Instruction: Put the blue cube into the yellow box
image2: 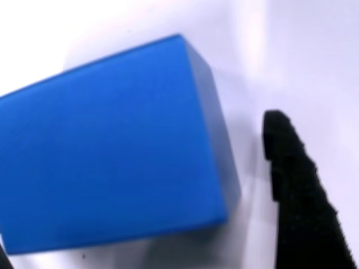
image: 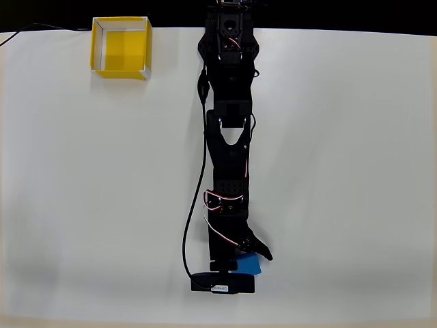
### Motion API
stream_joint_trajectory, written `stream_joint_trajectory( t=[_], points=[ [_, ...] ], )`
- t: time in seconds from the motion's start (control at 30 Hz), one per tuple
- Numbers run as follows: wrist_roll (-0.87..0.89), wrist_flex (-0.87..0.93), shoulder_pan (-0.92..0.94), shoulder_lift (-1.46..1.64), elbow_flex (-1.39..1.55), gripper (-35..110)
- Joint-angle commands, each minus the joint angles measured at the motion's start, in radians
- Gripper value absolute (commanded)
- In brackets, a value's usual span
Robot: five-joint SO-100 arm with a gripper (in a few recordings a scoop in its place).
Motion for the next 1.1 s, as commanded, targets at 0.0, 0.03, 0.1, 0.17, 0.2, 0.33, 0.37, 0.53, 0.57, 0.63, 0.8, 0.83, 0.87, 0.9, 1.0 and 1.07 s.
stream_joint_trajectory(
  t=[0.0, 0.03, 0.1, 0.17, 0.2, 0.33, 0.37, 0.53, 0.57, 0.63, 0.8, 0.83, 0.87, 0.9, 1.0, 1.07],
  points=[
    [-0.002, -0.054, -0.031, 0.055, -0.127, 55],
    [-0.005, -0.054, -0.032, 0.046, -0.135, 54],
    [-0.009, -0.057, -0.035, 0.028, -0.150, 53],
    [-0.028, -0.057, -0.038, 0.012, -0.163, 50],
    [-0.026, -0.067, -0.040, 0.006, -0.166, 49],
    [-0.043, -0.078, -0.046, -0.011, -0.172, 41],
    [-0.046, -0.080, -0.046, -0.015, -0.175, 40],
    [-0.071, -0.075, -0.043, -0.028, -0.190, 36],
    [-0.077, -0.064, -0.043, -0.028, -0.195, 36],
    [-0.083, -0.063, -0.040, -0.028, -0.198, 35],
    [-0.098, -0.063, -0.034, -0.023, -0.210, 35],
    [-0.104, -0.060, -0.034, -0.020, -0.215, 35],
    [-0.115, -0.051, -0.034, -0.018, -0.218, 34],
    [-0.120, -0.051, -0.034, -0.017, -0.219, 34],
    [-0.120, -0.055, -0.032, -0.005, -0.219, 34],
    [-0.124, -0.055, -0.031, 0.008, -0.216, 34]
  ],
)
